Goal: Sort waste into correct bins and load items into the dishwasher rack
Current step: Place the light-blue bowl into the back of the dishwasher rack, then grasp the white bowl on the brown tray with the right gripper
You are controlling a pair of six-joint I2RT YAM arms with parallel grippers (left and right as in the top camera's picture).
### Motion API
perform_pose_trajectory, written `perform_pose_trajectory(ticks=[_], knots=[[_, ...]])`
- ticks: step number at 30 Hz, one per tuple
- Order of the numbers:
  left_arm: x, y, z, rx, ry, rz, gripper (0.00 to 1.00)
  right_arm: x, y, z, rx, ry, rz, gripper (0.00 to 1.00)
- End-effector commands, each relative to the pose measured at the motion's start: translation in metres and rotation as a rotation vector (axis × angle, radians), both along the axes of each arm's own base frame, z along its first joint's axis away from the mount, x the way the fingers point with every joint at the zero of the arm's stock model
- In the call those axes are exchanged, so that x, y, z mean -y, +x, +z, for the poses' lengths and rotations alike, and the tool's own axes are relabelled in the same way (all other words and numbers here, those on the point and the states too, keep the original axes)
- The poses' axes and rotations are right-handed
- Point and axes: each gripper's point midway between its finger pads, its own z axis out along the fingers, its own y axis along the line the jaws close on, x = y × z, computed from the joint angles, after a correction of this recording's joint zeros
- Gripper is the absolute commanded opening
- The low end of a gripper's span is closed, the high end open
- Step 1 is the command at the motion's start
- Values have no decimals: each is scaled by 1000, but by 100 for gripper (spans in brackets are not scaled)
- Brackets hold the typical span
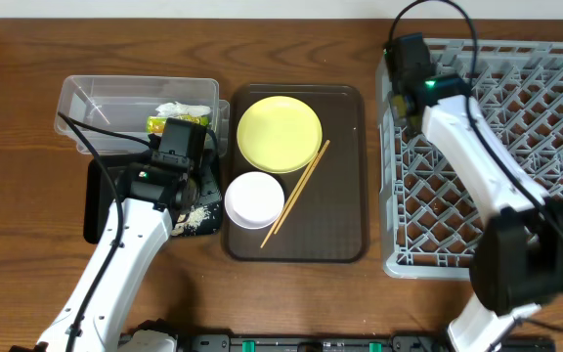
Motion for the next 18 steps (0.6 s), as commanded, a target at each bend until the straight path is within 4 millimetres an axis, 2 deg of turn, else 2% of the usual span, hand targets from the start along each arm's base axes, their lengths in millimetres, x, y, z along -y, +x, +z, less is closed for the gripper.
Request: perform_pose_trajectory(ticks=[1, 5, 8, 12, 17, 18], knots=[[-4, 3, 3, 7, 13, 16, 61, -35, -11, 36, 62, 203, 80, 33], [-7, 2, 3, 3, 15, 23, 61, -60, -21, 58, 77, 349, 169, 38], [-21, -4, 5, -7, 24, 67, 61, -89, -33, 66, 49, 487, 266, 38], [-56, -17, 16, -3, 29, 188, 61, -130, -52, 61, -37, 615, 379, 40], [-94, -30, 29, 31, 26, 338, 61, -171, -74, 42, -135, 622, 464, 44], [-99, -32, 30, 33, 26, 359, 68, -178, -78, 38, -154, 620, 480, 44]])
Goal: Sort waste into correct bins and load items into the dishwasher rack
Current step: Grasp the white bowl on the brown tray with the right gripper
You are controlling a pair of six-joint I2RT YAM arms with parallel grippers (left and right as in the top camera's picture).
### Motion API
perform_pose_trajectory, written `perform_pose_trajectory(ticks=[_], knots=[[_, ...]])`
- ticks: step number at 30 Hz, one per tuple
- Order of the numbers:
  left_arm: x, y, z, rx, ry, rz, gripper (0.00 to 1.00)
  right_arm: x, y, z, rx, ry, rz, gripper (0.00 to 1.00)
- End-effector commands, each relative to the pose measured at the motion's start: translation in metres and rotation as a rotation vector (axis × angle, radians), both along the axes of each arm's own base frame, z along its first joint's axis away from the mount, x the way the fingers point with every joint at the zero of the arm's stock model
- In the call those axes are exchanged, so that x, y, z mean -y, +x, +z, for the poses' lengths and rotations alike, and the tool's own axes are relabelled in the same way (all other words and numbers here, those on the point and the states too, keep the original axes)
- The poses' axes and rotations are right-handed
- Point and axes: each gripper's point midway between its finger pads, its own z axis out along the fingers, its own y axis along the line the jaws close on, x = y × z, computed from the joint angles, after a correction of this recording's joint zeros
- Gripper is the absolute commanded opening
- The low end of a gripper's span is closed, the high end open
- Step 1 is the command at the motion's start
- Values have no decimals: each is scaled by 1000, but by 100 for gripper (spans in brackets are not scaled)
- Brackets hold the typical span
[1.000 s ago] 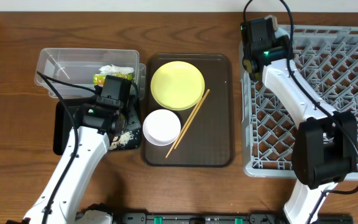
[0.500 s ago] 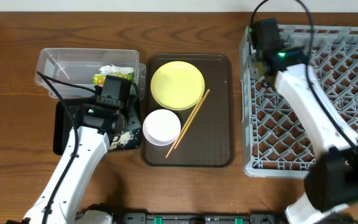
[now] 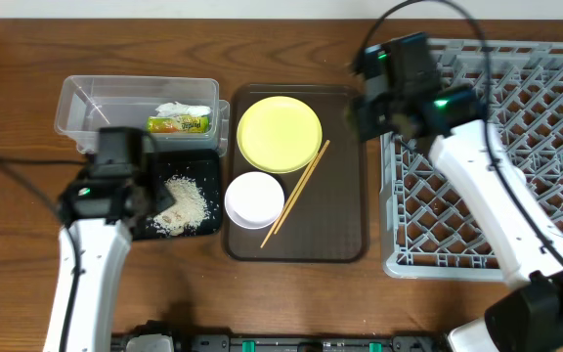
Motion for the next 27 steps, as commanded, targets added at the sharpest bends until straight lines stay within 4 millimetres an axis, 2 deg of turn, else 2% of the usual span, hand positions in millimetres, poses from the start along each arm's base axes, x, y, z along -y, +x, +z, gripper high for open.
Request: perform_pose_trajectory(ticks=[1, 5, 10, 15, 19, 22, 24, 27], knots=[[-21, -5, 10, 28, 18, 86, 69, -39, -21, -17, -77, 36, 102, 45], [-25, -7, 8, 21, -9, 111, 70, -74, -42, -48, -152, 0, 186, 48], [-22, -6, 5, 14, -27, 104, 70, -101, -67, -95, -286, -51, 208, 45], [-22, -6, 4, 8, -28, 104, 70, -116, -86, -136, -374, -109, 239, 44], [-22, -6, 4, 8, -28, 104, 70, -115, -92, -165, -425, -161, 210, 35], [-22, -6, 4, 8, -28, 104, 70, -114, -90, -177, -445, -170, 171, 23], [-22, -6, 4, 8, -28, 104, 70, -115, -87, -178, -437, -164, 167, 2], [-22, -6, 4, 8, -28, 104, 70, -114, -74, -165, -393, -139, 151, 1]])
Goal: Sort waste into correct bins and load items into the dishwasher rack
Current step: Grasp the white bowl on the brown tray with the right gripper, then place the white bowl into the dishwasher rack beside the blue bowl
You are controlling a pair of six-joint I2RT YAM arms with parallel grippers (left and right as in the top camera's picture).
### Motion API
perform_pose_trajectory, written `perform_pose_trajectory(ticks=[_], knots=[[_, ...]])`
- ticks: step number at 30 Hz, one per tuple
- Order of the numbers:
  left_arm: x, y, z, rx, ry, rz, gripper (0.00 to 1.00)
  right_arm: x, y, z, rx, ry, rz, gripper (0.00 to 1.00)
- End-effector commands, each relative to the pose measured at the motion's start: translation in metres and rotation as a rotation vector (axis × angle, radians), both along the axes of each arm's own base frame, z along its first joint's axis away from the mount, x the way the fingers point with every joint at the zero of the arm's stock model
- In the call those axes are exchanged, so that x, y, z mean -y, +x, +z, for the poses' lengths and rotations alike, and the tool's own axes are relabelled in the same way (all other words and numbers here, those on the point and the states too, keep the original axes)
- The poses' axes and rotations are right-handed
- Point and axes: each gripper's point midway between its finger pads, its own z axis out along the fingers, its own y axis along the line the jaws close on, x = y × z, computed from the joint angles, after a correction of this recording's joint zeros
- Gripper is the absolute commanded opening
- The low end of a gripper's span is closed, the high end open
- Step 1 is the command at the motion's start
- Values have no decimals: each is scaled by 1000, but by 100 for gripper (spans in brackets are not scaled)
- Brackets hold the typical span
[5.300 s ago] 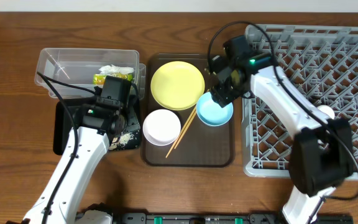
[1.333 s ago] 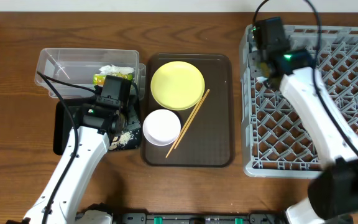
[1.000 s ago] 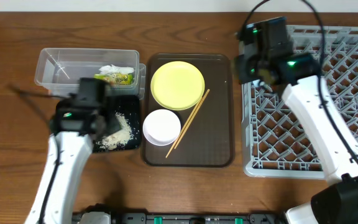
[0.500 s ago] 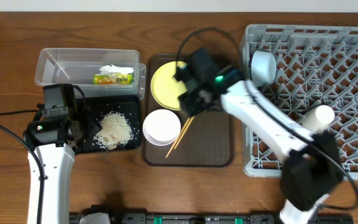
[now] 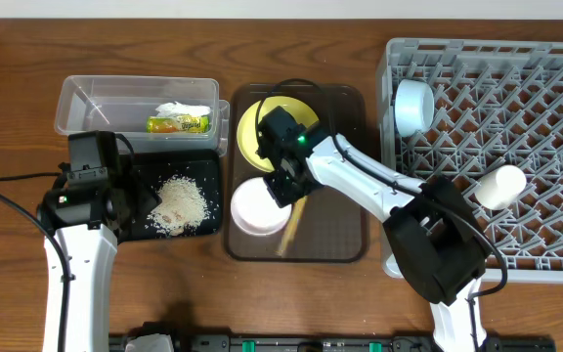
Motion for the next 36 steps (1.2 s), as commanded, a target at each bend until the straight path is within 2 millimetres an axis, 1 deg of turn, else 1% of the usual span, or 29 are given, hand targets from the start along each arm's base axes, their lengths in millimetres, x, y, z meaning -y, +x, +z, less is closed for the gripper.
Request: perform_pose_trajectory(ticks=[1, 3, 5, 7, 9, 11, 12, 14, 18, 21, 22, 25, 28, 31, 34, 36], knots=[[-1, 2, 2, 4, -3, 6, 70, 5, 19, 17, 60, 9, -50, 1], [-1, 2, 2, 4, -3, 6, 70, 15, 40, 43, 134, 14, -89, 1], [-1, 2, 2, 4, -3, 6, 70, 29, 61, 72, 218, 18, -126, 1], [-1, 2, 2, 4, -3, 6, 70, 49, 81, 104, 315, 16, -180, 1], [-1, 2, 2, 4, -3, 6, 70, 77, 100, 136, 415, -5, -254, 1], [-1, 2, 2, 4, -3, 6, 70, 114, 116, 166, 521, -54, -346, 1], [-1, 2, 2, 4, -3, 6, 70, 133, 121, 178, 565, -87, -391, 1], [-1, 2, 2, 5, -3, 6, 70, 179, 132, 204, 665, -179, -478, 1], [-1, 2, 2, 5, -3, 7, 70, 249, 142, 239, 793, -345, -554, 1], [0, 3, 3, 9, -7, 5, 70, 298, 151, 257, 864, -501, -580, 1], [0, 4, 3, 12, -11, 4, 70, 318, 154, 262, 888, -568, -604, 1], [0, 4, 3, 14, -12, 3, 70, 358, 157, 273, 925, -706, -682, 1], [0, 4, 3, 14, -12, 3, 70, 395, 158, 279, 946, -840, -777, 1], [0, 4, 3, 13, -12, 3, 70, 417, 161, 275, 934, -952, -804, 1], [0, 4, 3, 14, -12, 3, 70, 434, 162, 271, 936, -1053, -870, 1], [0, 4, 3, 14, -12, 3, 70, 441, 164, 267, 944, -1106, -912, 1]])
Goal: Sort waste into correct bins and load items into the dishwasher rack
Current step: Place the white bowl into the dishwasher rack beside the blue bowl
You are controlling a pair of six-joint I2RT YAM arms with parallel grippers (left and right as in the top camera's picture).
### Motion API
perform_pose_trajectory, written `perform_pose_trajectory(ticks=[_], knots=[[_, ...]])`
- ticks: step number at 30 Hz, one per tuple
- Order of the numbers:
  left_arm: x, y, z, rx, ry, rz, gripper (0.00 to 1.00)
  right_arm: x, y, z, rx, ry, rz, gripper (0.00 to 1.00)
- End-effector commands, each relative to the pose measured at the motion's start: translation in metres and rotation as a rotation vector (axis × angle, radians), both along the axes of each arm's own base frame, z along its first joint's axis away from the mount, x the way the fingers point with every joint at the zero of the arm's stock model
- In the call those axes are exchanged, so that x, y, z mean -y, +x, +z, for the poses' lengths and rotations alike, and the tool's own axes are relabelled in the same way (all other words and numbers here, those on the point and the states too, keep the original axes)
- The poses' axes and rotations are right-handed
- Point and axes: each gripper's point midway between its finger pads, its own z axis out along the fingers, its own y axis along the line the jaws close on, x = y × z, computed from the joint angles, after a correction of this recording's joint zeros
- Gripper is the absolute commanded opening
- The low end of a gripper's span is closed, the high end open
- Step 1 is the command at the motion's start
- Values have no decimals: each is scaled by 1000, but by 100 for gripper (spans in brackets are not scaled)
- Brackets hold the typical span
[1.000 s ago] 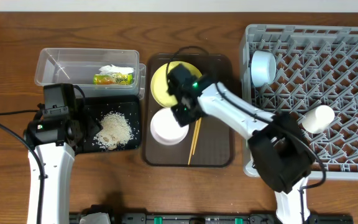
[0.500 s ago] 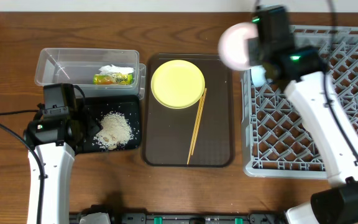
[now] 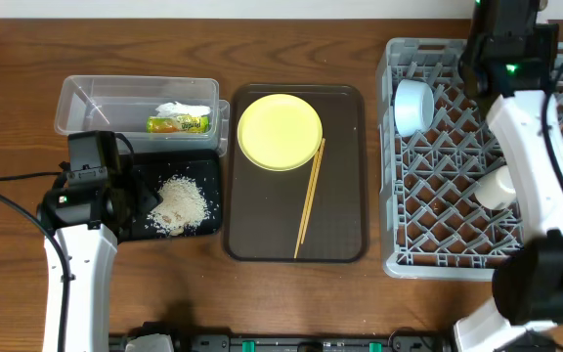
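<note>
Only the overhead view is given. A yellow plate [image 3: 279, 132] and a pair of chopsticks [image 3: 309, 198] lie on the brown tray [image 3: 345, 235]. The grey dishwasher rack [image 3: 438, 235] holds a white bowl [image 3: 413, 106] on edge at its left and a white cup [image 3: 495, 188] further right. Spilled rice [image 3: 181, 204] lies in the black tray [image 3: 203, 166]. A wrapper [image 3: 179, 123] and crumpled tissue [image 3: 182, 109] sit in the clear bin [image 3: 76, 98]. My left gripper [image 3: 92, 154] hovers at the black tray's left edge. My right gripper [image 3: 504, 24] is over the rack's far edge. Neither one's fingers show.
The wooden table [image 3: 18, 117] surrounds everything. My right arm [image 3: 531, 147] stretches over the rack's right half. A cable [image 3: 8, 196] trails left of my left arm.
My right arm has left the brown tray and now reaches over the rack's far edge. The white bowl is gone from the tray. The chopsticks' near end has swung right. The left arm has not moved.
First my left gripper was over the black tray and my right at the rack's left corner. Then the left drew back, showing rice, and the right came toward the tray. Later the right was at the tray's white bowl. Now the bowl is gone from the tray.
</note>
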Motion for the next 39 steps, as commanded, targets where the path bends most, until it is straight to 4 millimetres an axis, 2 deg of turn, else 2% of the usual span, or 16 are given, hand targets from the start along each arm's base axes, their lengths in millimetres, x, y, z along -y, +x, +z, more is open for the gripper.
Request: perform_pose_trajectory(ticks=[1, 4, 8, 12, 16, 22, 25, 39], knots=[[-2, 2, 2, 4, 1, 8, 70, 21, -8, -4, -24, -122, -155, 1], [-2, 2, 2, 3, 1, 8, 70, 23, 0, -18, -29, -145, -186, 1], [-2, 1, 2, 1, 1, 8, 70, 28, -1, -34, -49, -203, -267, 1], [-2, 1, 2, 0, 1, 8, 70, 28, 4, -55, -83, -215, -274, 1], [-2, 1, 2, 0, 1, 8, 70, 14, 16, -77, -124, -191, -209, 1], [-2, 1, 2, -1, 0, 8, 70, -7, 25, -95, -155, -190, -153, 1], [-2, 1, 2, 0, 1, 8, 70, -9, 26, -106, -184, -197, -148, 1], [-2, 1, 2, 0, 1, 8, 71, 4, 17, -106, -210, -224, -197, 1]])
